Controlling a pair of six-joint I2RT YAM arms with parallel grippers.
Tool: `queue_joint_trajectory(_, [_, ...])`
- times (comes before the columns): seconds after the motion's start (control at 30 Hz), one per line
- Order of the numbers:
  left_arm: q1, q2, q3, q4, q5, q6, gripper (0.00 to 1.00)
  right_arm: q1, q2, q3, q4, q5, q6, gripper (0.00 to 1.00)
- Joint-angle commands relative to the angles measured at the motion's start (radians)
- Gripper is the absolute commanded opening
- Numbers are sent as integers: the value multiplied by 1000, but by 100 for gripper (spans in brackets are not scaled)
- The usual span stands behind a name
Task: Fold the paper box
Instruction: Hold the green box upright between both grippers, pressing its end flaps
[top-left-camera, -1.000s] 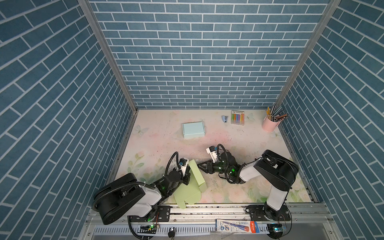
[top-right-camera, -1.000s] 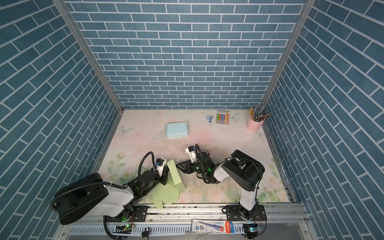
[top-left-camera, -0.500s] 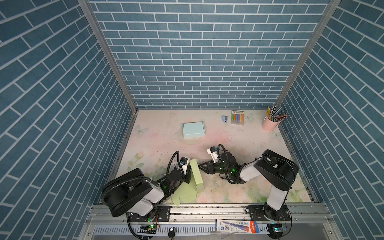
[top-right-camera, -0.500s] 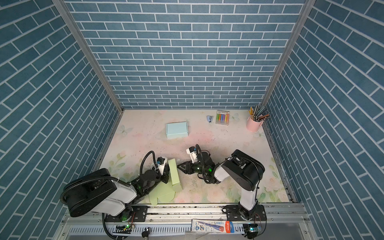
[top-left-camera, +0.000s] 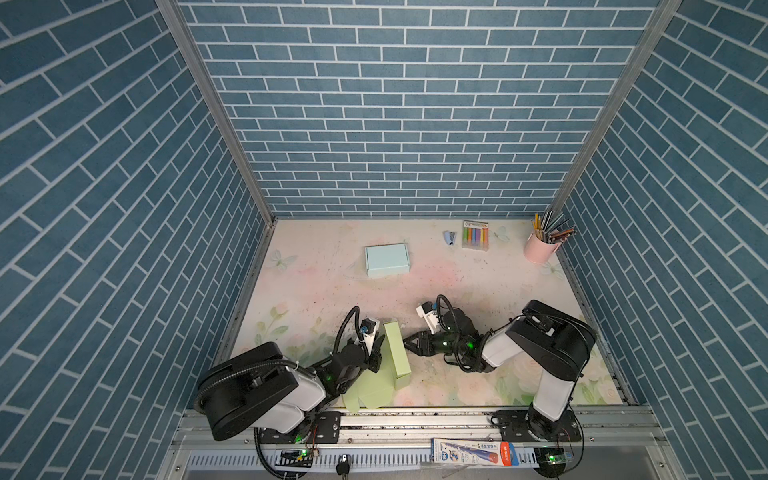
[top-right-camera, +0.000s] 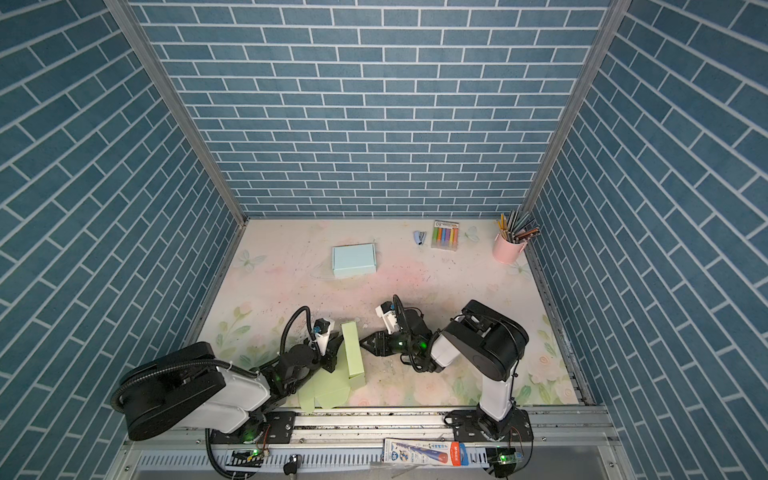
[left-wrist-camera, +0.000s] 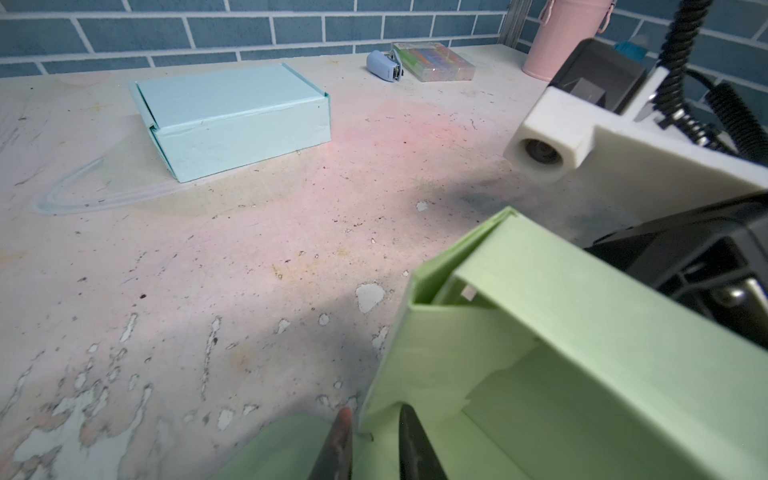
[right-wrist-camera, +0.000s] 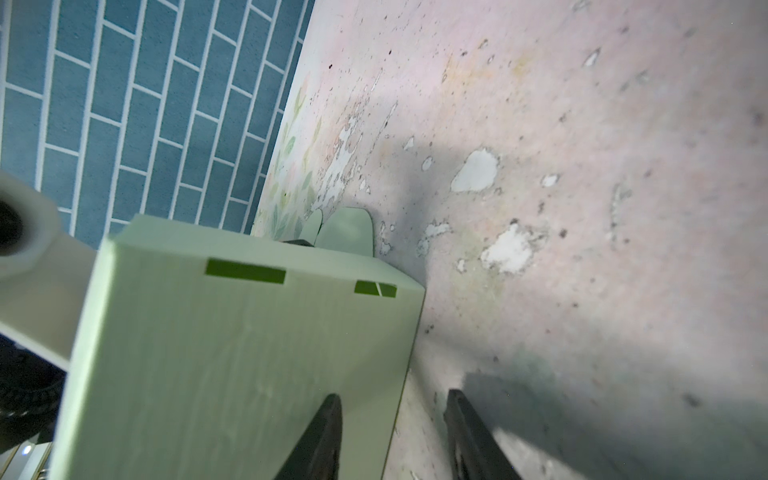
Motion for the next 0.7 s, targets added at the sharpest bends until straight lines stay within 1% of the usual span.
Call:
queue_joint_trajectory(0.0, [-4, 30, -12, 48, -21, -3, 22, -2, 21, 21, -32, 1, 5, 43])
queue_joint_trajectory(0.13, [-5, 58, 3, 80, -12, 20, 26, -2, 17, 35, -64, 5, -9, 43])
queue_joint_trajectory(0.2, [-1, 64, 11, 88, -6, 36, 30, -2, 10, 44, -90, 12, -23, 43])
queue_joint_trajectory(0.3, [14, 67, 14, 101, 38, 57, 38, -6, 0, 61, -130, 18, -46, 43])
queue_joint_trajectory(0.33, [22, 68, 17, 104, 54, 62, 39, -7, -2, 69, -146, 19, -54, 43])
queue_joint_trajectory(0.5, [65, 84, 22, 136, 102, 76, 41, -21, 5, 109, -188, -3, -84, 43])
queue_joint_trajectory(0.67, [77, 112, 52, 131, 119, 111, 38, -25, 7, 152, -246, -15, -123, 42])
